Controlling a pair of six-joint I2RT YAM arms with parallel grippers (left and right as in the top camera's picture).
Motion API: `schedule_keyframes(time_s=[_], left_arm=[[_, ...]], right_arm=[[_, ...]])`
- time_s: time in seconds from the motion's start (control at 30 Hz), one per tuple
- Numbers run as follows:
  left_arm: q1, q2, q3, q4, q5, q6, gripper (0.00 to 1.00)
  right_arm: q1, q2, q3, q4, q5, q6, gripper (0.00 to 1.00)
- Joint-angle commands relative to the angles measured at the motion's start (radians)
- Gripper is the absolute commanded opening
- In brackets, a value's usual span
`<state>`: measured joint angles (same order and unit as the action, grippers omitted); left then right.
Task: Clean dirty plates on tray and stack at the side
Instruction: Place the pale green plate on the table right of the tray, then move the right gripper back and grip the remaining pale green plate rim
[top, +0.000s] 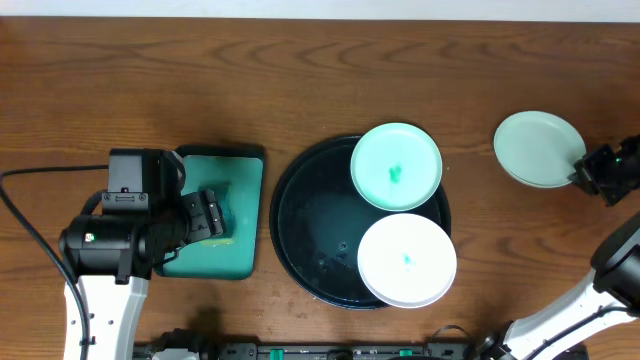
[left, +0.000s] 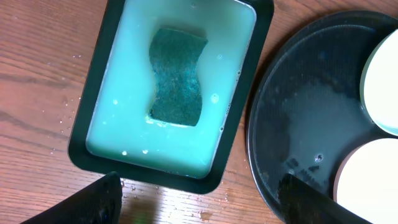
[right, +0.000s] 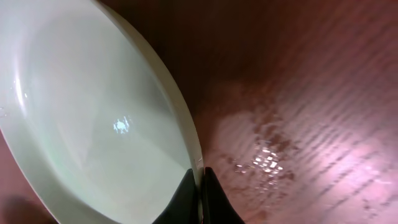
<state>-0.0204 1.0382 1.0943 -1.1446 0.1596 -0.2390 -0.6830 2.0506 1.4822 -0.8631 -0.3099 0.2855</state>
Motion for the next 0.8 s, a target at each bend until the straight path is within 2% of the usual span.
schedule_keyframes(time_s=[0.0, 0.07, 0.23, 0.4, 0.63, 0.67, 0.77], left_arm=[[0.002, 0.002, 0.010, -0.001, 0.013, -0.009, 0.81], [0.002, 0.002, 0.010, -0.001, 0.013, -0.009, 0.81], [0.002, 0.002, 0.010, -0.003, 0.013, -0.009, 0.81], [0.002, 0.002, 0.010, -0.007, 0.013, -0.009, 0.81], [0.002, 0.002, 0.010, -0.007, 0.013, -0.009, 0.81], [0.002, 0.002, 0.010, -0.007, 0.013, -0.009, 0.80], [0.002, 0.002, 0.010, -0.006, 0.013, -0.009, 0.81]], right_arm=[[0.003, 0.002, -0.001, -0.014, 0.059, -0.014, 0.19], [0.003, 0.002, 0.000, -0.024, 0.067, -0.014, 0.34], [0.008, -0.025, 0.003, -0.049, 0.066, -0.013, 0.33], [0.048, -0.165, 0.003, -0.037, 0.066, -0.014, 0.35], [0.215, -0.442, 0.003, -0.031, -0.090, -0.211, 0.47], [0.245, -0.466, 0.003, -0.031, -0.095, -0.225, 0.53], [0.370, -0.526, 0.003, -0.029, -0.146, -0.264, 0.95]])
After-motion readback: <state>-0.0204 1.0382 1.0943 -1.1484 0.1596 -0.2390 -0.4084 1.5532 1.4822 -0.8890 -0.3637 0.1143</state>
